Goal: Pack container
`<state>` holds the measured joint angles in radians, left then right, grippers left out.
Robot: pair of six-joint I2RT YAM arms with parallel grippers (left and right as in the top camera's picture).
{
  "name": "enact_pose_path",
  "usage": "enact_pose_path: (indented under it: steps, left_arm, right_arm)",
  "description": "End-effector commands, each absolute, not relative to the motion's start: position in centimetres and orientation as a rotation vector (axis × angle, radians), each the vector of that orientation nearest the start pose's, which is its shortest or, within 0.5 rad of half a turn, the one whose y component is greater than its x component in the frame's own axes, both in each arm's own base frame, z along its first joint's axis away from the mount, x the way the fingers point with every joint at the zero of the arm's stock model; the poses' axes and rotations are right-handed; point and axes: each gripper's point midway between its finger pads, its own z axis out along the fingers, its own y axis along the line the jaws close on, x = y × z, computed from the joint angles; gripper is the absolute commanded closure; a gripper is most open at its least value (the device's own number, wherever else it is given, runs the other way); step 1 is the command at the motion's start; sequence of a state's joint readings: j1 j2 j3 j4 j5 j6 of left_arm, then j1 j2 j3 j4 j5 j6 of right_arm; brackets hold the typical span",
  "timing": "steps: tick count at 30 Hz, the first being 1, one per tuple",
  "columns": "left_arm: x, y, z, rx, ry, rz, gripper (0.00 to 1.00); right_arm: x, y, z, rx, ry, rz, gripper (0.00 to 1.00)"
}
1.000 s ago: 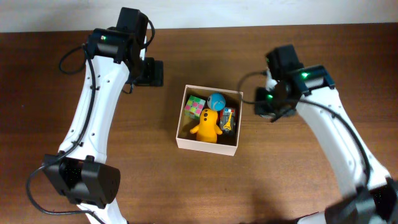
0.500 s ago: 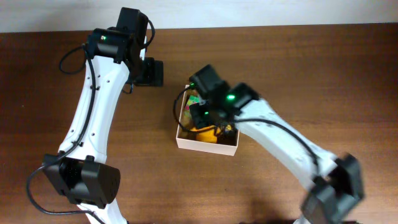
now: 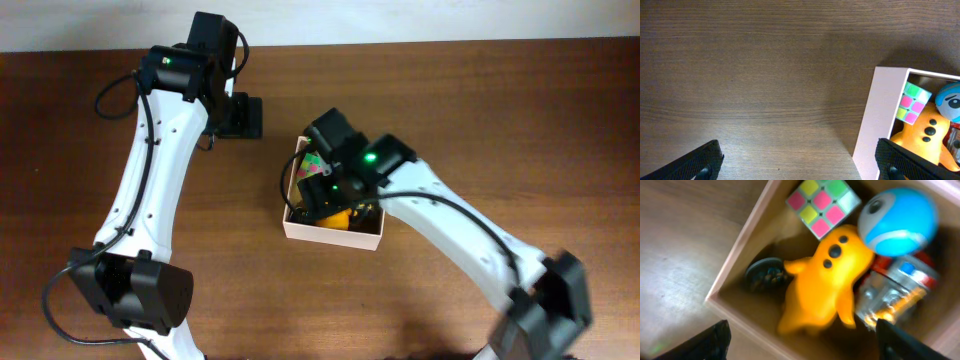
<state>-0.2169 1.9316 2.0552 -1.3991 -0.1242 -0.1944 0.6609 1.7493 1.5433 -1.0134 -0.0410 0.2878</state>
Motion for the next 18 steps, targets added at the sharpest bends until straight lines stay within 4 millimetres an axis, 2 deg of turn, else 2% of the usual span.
enact_pose_path:
  steps: [1,3,8,10,13,15,18]
  left_arm:
    - [41.4,-7.0,22.3,0.005,2.807,0.085,0.01]
    - [41.5,-7.0,22.3,0.005,2.807,0.085,0.01]
    - [41.5,-7.0,22.3,0.005,2.807,0.085,0.01]
    - [41.5,-7.0,22.3,0.005,2.807,0.085,0.01]
    - [41.5,-7.0,22.3,0.005,2.807,0.085,0.01]
    - [41.5,-7.0,22.3,0.005,2.807,0.085,0.01]
    - [41.5,-7.0,22.3,0.005,2.807,0.085,0.01]
  right_arm:
    - [30.9,24.4,22.2,-0.503,2.631,0.319,0.12]
    - [29.8,23.5,24.4,-0.498,2.601,0.337,0.01]
    - [27.0,21.3,31.7,-0.467,2.435,0.426,0.01]
    - [26.3,20.9,34.0,-0.456,2.359,0.473,0.01]
    - [25.0,19.4,36.4,-0.431,2.282,0.481,0.01]
    - [25.4,16.9,38.0,-0.349,2.214,0.368,0.01]
    - [24.9,11.7,40.3,-0.194,2.116,0.162,0.01]
